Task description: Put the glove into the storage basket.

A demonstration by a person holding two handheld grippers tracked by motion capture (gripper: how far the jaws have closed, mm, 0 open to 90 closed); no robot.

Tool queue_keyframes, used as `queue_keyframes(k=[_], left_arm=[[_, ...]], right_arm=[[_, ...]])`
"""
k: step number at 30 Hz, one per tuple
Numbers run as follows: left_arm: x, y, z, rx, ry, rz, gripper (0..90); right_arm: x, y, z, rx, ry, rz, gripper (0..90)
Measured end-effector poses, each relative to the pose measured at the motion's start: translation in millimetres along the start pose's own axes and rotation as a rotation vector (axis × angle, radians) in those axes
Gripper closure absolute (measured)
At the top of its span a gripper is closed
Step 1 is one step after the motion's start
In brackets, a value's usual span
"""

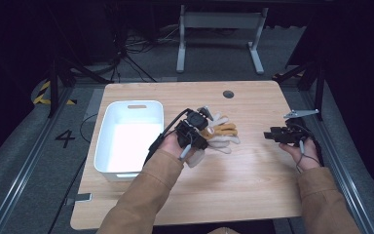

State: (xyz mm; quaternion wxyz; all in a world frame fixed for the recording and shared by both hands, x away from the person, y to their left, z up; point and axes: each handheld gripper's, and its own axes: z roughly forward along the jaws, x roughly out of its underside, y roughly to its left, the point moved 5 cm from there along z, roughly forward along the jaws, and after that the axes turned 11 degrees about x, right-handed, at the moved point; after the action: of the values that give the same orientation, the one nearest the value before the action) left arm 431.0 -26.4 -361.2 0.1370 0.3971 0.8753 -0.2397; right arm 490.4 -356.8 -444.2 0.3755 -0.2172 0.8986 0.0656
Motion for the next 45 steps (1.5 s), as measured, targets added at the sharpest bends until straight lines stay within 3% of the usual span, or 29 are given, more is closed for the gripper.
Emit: queue_keyframes(k=[6,7,11,19,23,28,31,38,42,45], left_arm=[[-9.1,11.8,-2.2,-0.026,0.031,-0.079,68.0],[-12.9,15.4,-3.5,-0.031,0.039,-0.108,68.1],[-19.1,20.3,-7.0,-0.050,0.047,-0.126,68.0],[-35.9,38.0,-14.2,-0.091,0.036,-0.202,68.0],[-37.0,41.0,-17.0,-0.090,0.029,-0.230,68.0],[-35.4,48.1,-22.1,-0.104,0.024,-0.291,68.0],[-33.9,52.6,-26.4,-0.122,0.024,-0.328,68.0],[-28.3,66.8,-35.7,-0.127,-0.021,-0.447,68.0],[-23.2,74.0,-45.7,-0.146,-0.036,-0.492,68.0],[-20.3,76.8,-51.4,-0.132,-0.051,-0.521,67.9]], right_arm=[[4.4,-5.5,-2.5,0.011,0.029,0.053,54.0],[6.4,-7.3,-4.2,0.010,0.037,0.069,54.0],[8.0,-8.5,-5.7,0.009,0.037,0.074,54.1],[14.3,-4.9,-6.4,0.020,0.071,0.059,54.4],[16.2,-4.4,-7.9,0.019,0.078,0.062,55.9],[14.8,-0.2,-2.8,0.011,0.110,0.064,64.5],[14.7,3.0,1.4,0.006,0.142,0.037,68.9],[15.2,10.0,-0.8,-0.001,0.162,0.014,68.7],[15.1,10.9,-4.2,-0.002,0.164,0.027,67.7],[16.3,10.0,-3.7,0.004,0.166,0.030,67.9]])
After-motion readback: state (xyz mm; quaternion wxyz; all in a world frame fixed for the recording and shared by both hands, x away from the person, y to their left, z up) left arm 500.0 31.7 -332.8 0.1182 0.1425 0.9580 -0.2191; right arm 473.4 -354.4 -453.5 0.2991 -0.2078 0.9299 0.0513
